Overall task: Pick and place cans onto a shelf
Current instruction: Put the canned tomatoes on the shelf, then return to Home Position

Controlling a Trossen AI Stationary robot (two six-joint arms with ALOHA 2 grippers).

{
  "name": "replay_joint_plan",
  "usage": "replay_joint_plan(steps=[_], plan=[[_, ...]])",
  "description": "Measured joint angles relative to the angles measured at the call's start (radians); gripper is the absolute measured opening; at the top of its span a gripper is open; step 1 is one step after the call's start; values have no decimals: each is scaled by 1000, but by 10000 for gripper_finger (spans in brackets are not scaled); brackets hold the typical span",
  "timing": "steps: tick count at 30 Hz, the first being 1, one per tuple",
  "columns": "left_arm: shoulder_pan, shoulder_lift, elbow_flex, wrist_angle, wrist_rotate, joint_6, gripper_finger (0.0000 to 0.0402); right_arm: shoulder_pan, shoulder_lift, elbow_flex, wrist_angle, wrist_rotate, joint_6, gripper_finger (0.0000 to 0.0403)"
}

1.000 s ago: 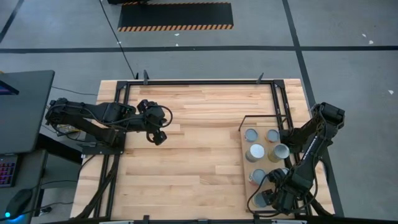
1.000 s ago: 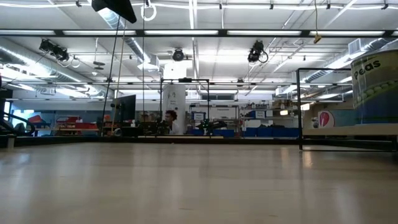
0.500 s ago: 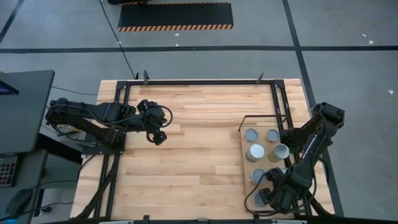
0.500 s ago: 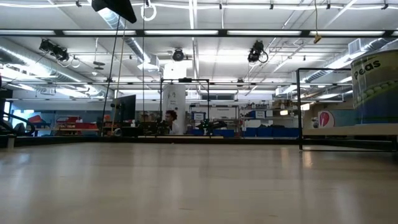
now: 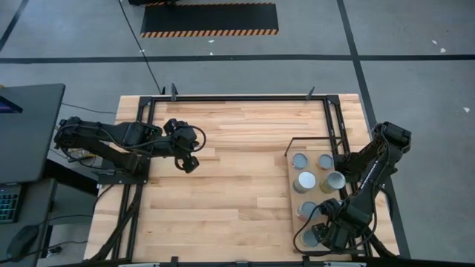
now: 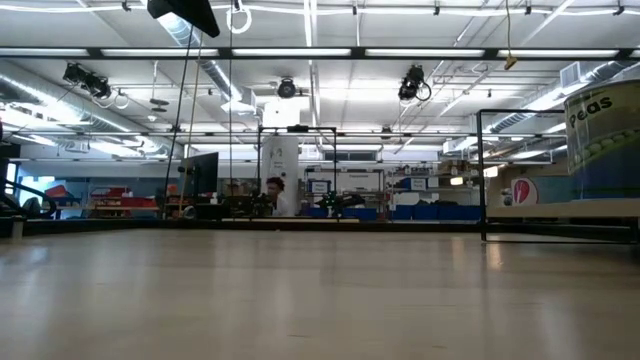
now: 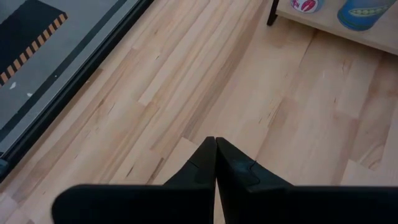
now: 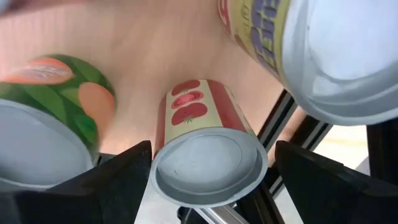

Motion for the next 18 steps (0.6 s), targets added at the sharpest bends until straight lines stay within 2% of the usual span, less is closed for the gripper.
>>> replay_joint_plan(steps=[8,13,18], plan=[[0,0,0,0,0,0,11,0,0,0,-17,-32,-2,347],[0,0,0,0,0,0,11,0,-21,11,-27,-5,1,347],[0,0,0,1,6,8,11,-13,-63,65,-121,9,8,347]])
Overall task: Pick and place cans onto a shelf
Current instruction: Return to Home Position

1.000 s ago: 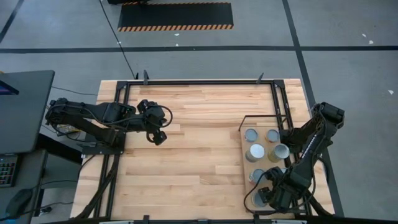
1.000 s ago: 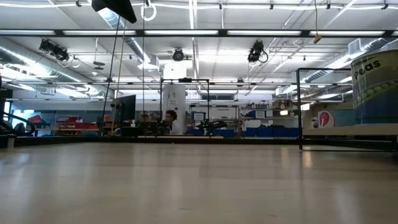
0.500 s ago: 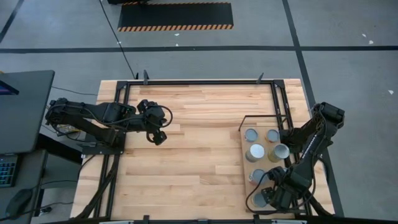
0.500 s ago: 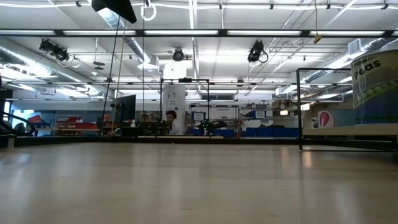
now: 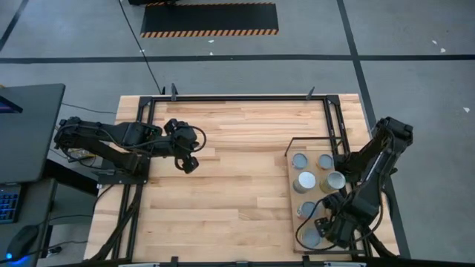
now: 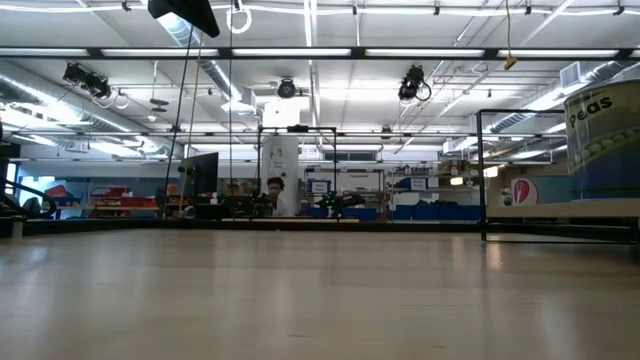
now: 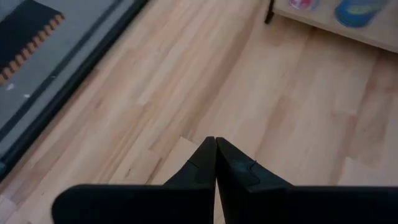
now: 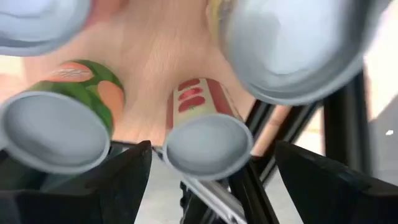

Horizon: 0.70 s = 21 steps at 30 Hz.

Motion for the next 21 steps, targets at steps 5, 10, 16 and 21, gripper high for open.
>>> replay_joint_plan(steps=[5,10,16,21], plan=[[0,0,0,60,67,35,11,-32,-70,47,-54,22,-43,347],[0,0,0,194,98,90,11,-93,-143,86,-28,196,-193,347],[17,0,0,399,273,198,11,-228,-208,113,72,508,-612,347],[29,0,0,433,271,226,11,-338,-232,114,365,594,-1325,347]])
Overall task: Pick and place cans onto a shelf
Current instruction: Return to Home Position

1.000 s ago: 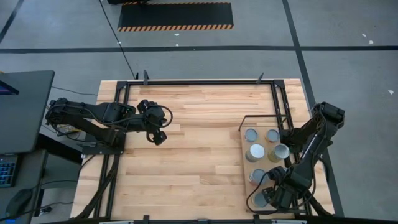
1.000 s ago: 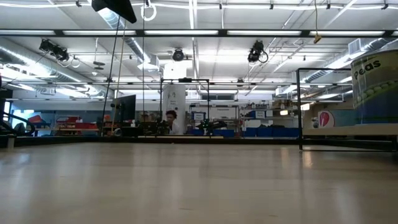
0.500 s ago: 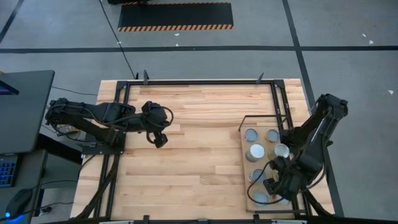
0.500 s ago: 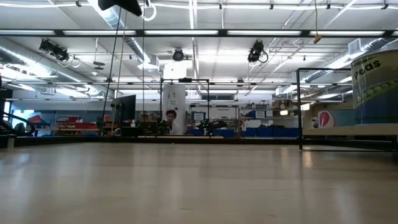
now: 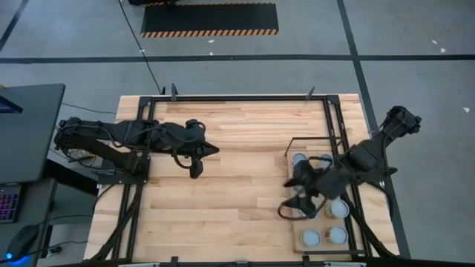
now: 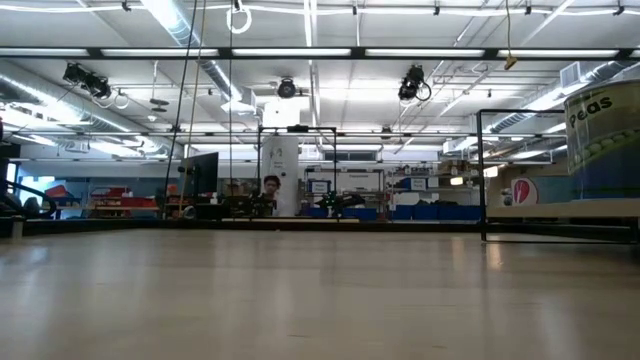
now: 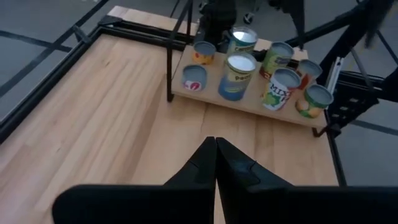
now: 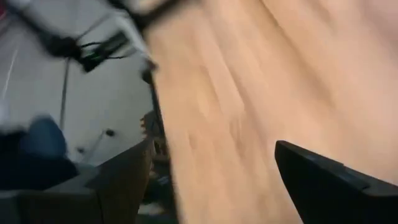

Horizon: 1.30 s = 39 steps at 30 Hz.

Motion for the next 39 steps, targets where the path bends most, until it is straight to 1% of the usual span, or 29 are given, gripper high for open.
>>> replay_joint_plan(steps=[2,3,5,7,11,13,15,17,19,21,24,27,28,30,32,34,36,38,39], plan=[[0,0,0,4,-1,0,11,-41,3,0,107,0,-272,346],[0,0,0,4,-1,0,11,-62,3,0,156,-1,-379,346],[0,2,0,5,0,0,11,-112,3,0,240,-13,-539,340],[0,5,0,2,1,0,11,-178,3,0,295,-61,-662,324],[0,5,0,11,-1,-6,11,-333,-3,0,301,-197,-885,265],[0,5,0,40,-1,-8,11,-424,-2,0,291,-307,-986,227],[6,17,1,106,0,50,11,-511,-2,-1,293,-426,-1061,190],[30,22,-1,170,10,83,11,-596,-2,-1,300,-520,-1105,154],[62,27,1,240,47,88,11,-668,-2,-1,308,-576,-1129,121],[93,25,-15,268,82,107,11,-725,-7,-16,352,-623,-1135,92],[137,13,-103,372,131,129,11,-783,-36,-102,525,-692,-1109,50],[184,-21,-219,523,204,107,11,-798,-91,-222,705,-696,-1029,11],[200,-31,-258,571,233,101,11,-797,-118,-256,749,-682,-992,7],[229,-52,-333,628,281,93,11,-793,-199,-319,848,-646,-899,11],[254,-90,-399,675,297,90,11,-783,-295,-370,942,-602,-858,19],[283,-135,-461,742,302,105,11,-781,-384,-410,967,-561,-878,26],[316,-182,-528,796,302,136,11,-787,-459,-437,947,-521,-952,28],[348,-214,-584,859,298,178,11,-794,-528,-467,908,-511,-1021,28],[361,-236,-610,873,296,197,11,-795,-555,-477,916,-513,-1037,28]])
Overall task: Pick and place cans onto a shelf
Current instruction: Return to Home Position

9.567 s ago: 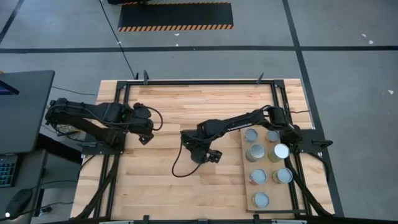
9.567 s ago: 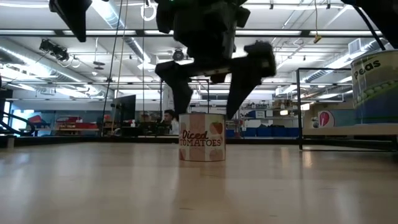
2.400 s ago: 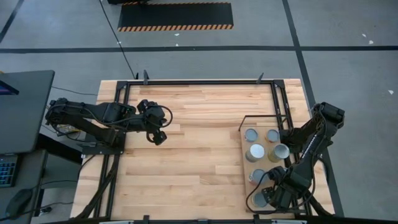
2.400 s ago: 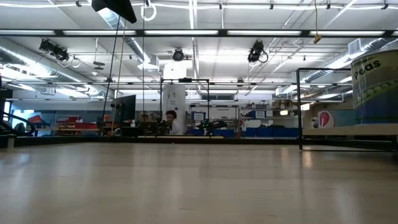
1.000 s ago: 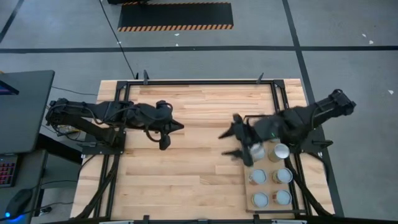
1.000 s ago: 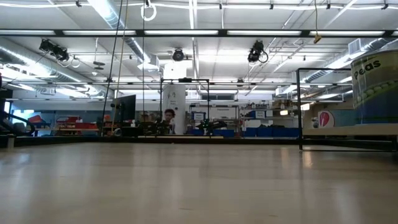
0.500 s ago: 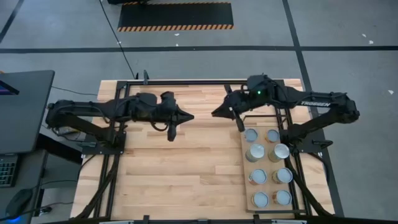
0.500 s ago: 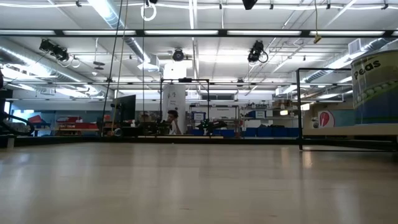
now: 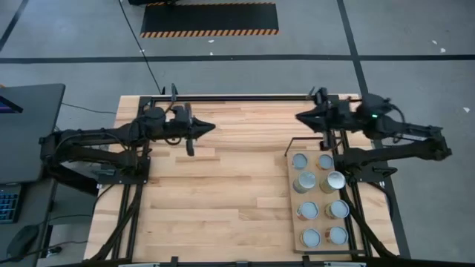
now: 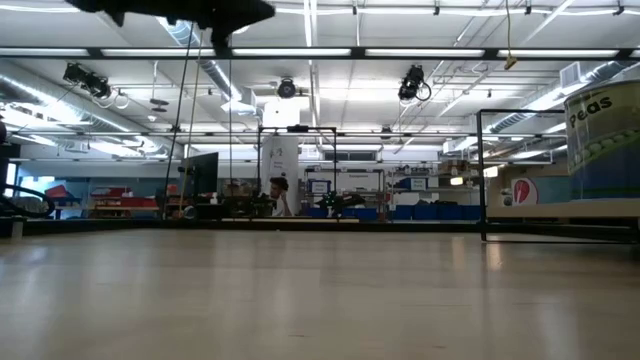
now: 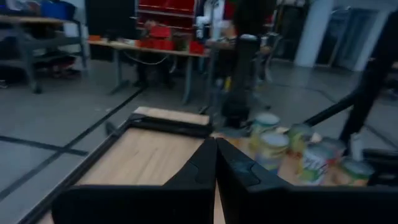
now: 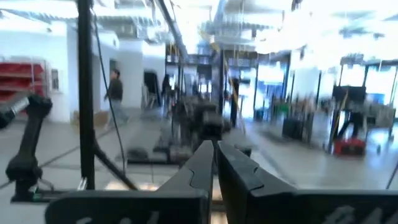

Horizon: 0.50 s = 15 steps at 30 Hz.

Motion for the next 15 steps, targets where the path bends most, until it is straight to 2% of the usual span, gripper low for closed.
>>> replay_joint_plan(steps=[7,12,15], plan=[[69,-58,-103,-44,-41,32,11,-1,-114,-27,10,-2,-23,29],[103,-109,-173,2,149,65,11,-2,-140,-27,-48,18,-20,27],[138,-168,-248,85,194,41,11,7,-160,-28,-142,-1,47,27]])
